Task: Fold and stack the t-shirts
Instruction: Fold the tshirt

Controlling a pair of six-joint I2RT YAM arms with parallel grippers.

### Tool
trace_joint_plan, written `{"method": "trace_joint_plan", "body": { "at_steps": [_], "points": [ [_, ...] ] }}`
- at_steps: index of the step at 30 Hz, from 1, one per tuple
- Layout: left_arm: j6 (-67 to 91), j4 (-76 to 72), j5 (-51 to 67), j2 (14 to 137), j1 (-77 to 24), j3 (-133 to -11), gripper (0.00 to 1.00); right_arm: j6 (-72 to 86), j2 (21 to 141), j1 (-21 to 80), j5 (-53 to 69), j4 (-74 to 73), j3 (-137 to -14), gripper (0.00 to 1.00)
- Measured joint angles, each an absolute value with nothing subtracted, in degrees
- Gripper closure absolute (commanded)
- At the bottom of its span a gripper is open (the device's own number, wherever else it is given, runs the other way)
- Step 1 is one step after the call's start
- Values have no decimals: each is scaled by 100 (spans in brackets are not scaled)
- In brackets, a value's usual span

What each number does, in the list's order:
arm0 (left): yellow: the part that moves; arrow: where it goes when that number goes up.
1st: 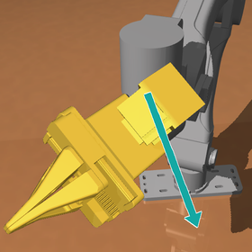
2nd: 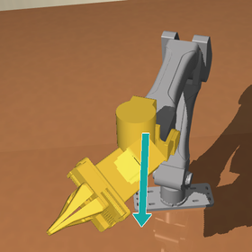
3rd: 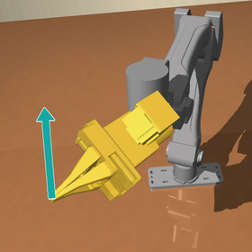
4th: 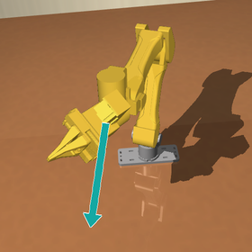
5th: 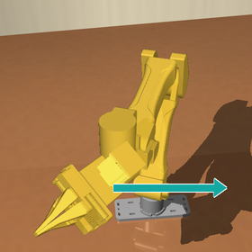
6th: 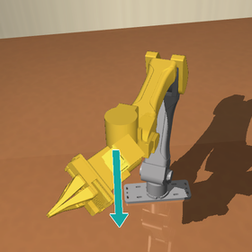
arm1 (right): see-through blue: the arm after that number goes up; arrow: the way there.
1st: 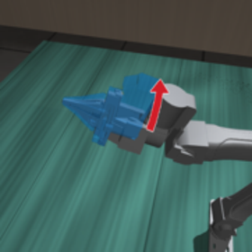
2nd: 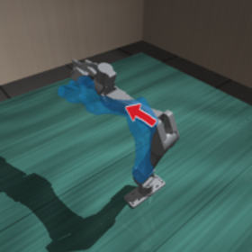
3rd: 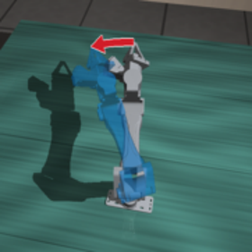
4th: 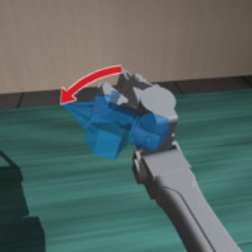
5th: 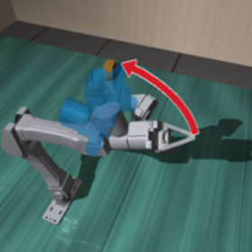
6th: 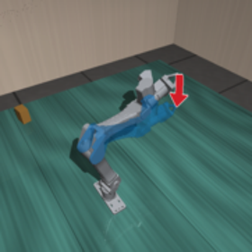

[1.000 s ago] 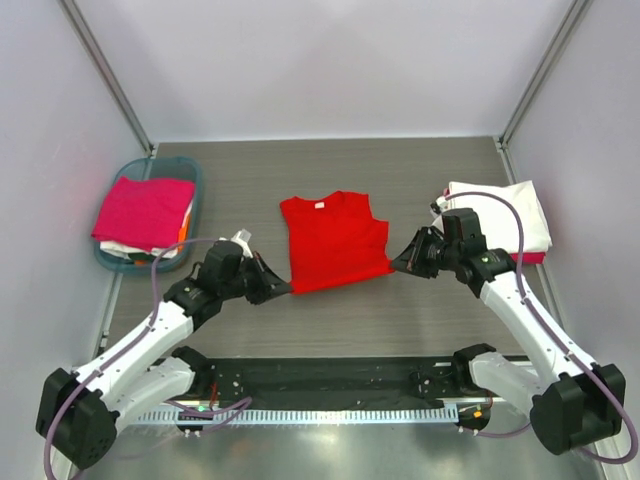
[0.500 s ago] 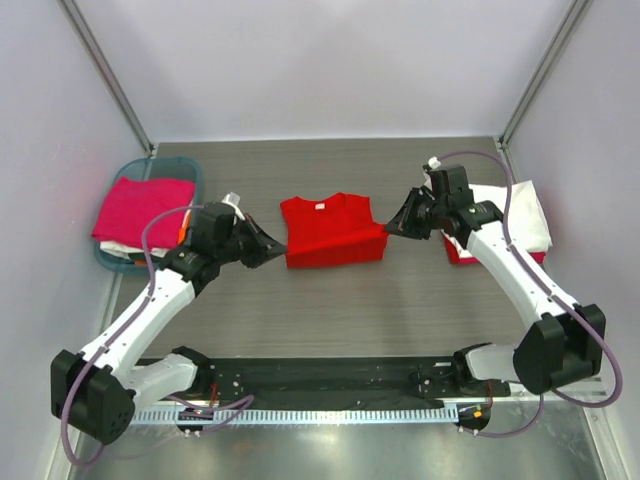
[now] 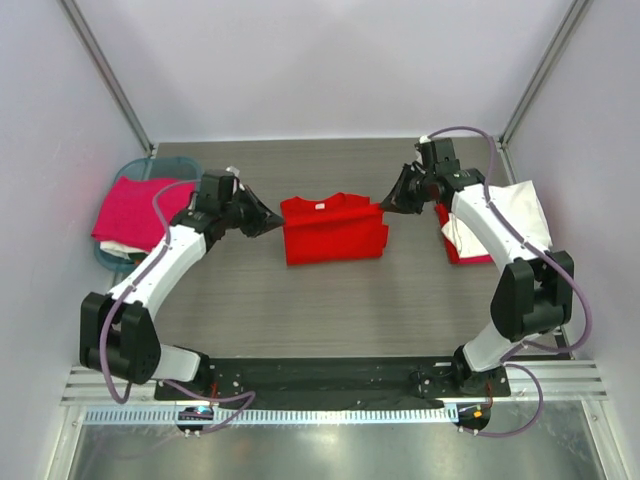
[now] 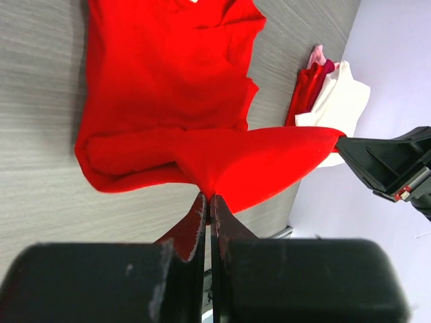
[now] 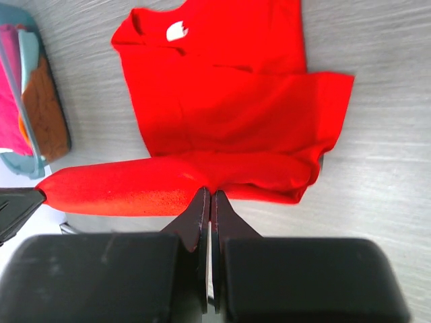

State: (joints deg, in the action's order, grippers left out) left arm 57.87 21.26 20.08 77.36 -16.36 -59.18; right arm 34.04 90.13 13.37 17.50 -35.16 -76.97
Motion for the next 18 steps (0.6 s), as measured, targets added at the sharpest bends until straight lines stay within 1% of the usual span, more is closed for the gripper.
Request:
{"method": "trace_joint_plan", "body": {
  "at_steps": [8,18],
  "points": [
    [5647,1984,2176,8768,-1450,-6702,100,3301,9850,1107,1914,-3524,-8361,99],
    [5623,1820,2274,10003,-1166,-7719,100,3262,10965,950,2147,-3522,-9529,98]
  ]
}}
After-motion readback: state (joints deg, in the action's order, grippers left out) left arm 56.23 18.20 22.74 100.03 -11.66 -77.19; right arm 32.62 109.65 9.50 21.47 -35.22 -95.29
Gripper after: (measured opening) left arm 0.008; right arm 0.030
